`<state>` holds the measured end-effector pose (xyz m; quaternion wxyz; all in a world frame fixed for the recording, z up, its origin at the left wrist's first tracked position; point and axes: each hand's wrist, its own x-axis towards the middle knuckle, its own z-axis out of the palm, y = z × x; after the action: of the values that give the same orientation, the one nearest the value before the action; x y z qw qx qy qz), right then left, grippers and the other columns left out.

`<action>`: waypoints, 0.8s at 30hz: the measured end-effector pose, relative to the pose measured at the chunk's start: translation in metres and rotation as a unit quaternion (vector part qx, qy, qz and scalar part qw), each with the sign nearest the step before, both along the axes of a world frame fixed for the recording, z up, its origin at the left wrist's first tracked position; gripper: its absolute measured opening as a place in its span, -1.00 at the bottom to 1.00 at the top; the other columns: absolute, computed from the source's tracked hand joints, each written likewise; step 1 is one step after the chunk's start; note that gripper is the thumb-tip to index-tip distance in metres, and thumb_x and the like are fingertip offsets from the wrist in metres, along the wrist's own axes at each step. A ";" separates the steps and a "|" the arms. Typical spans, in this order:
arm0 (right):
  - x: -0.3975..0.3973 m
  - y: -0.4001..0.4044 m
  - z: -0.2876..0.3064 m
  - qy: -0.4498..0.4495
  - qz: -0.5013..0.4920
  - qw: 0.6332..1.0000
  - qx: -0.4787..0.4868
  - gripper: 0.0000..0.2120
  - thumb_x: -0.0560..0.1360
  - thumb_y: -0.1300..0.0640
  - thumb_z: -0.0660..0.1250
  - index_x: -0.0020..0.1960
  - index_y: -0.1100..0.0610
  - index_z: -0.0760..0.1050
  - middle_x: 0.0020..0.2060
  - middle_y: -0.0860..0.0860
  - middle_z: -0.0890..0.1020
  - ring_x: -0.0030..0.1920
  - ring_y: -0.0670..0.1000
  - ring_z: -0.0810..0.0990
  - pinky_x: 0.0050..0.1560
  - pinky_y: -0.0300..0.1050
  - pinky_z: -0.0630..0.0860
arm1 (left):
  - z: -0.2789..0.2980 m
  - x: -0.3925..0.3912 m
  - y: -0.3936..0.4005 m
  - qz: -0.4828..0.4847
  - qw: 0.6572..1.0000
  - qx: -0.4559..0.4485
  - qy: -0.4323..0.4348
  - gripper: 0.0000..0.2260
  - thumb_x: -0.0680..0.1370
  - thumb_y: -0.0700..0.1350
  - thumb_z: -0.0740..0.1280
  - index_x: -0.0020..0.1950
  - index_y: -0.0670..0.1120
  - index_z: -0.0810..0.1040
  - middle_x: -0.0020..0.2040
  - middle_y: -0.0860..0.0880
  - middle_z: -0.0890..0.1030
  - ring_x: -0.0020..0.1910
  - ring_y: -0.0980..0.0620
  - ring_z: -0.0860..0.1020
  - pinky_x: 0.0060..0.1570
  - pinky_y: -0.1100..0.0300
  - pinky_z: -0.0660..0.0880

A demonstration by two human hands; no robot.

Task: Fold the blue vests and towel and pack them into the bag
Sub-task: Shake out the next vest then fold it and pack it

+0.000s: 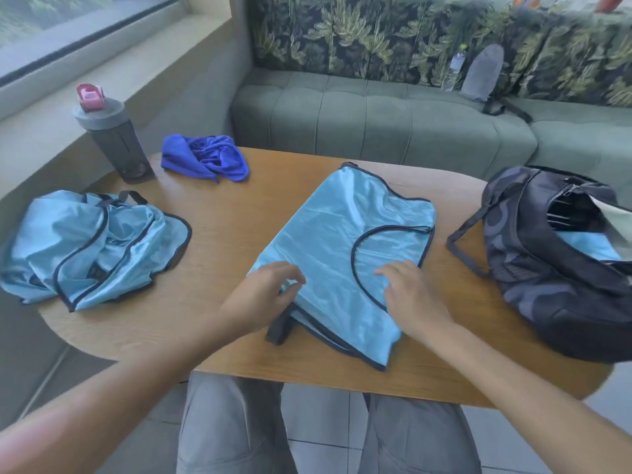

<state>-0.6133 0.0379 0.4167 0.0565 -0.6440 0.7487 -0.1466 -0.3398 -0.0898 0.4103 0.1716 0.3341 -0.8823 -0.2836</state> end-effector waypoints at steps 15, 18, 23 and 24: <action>0.033 0.072 -0.041 0.087 0.023 0.994 -0.060 -0.66 0.64 -0.05 0.12 0.16 0.08 0.59 -0.01 -0.05 0.62 0.00 0.02 0.59 0.01 -0.06 0.53 | -0.039 0.058 -0.029 -0.111 0.985 -0.125 -0.044 -0.78 0.49 -0.12 0.42 0.08 0.12 0.56 0.01 0.20 0.52 0.01 0.06 0.48 0.04 -0.05 0.48; 0.026 0.073 -0.044 0.121 0.004 0.992 -0.016 -0.50 0.65 -0.21 0.06 0.29 0.09 0.56 0.13 0.02 0.61 0.12 0.07 0.57 0.17 0.02 0.52 | -0.037 0.061 -0.012 -0.143 0.979 -0.134 -0.053 -0.74 0.46 -0.11 0.42 0.13 0.13 0.58 0.07 0.21 0.53 0.07 0.08 0.47 0.10 -0.02 0.47; 0.030 0.091 -0.052 0.161 0.020 0.987 0.022 -0.34 0.63 -0.35 0.02 0.41 0.12 0.50 0.35 0.15 0.53 0.35 0.16 0.48 0.41 0.14 0.39 | -0.036 0.070 0.007 -0.174 0.976 -0.118 -0.058 -0.70 0.56 0.03 0.36 0.28 0.05 0.53 0.41 0.12 0.46 0.47 0.05 0.36 0.39 -0.04 0.38; 0.031 0.097 -0.054 0.162 0.024 0.986 0.021 -0.32 0.63 -0.37 0.02 0.43 0.12 0.48 0.38 0.16 0.50 0.39 0.16 0.45 0.44 0.15 0.37 | -0.038 0.074 0.010 -0.174 0.978 -0.096 -0.064 -0.66 0.59 0.08 0.34 0.34 0.05 0.50 0.48 0.14 0.40 0.52 0.09 0.30 0.44 -0.03 0.35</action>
<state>-0.5819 0.1352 0.3626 -0.0483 -0.6757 0.7352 -0.0228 -0.2661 -0.0796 0.3722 0.0937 0.1747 -0.9592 -0.2015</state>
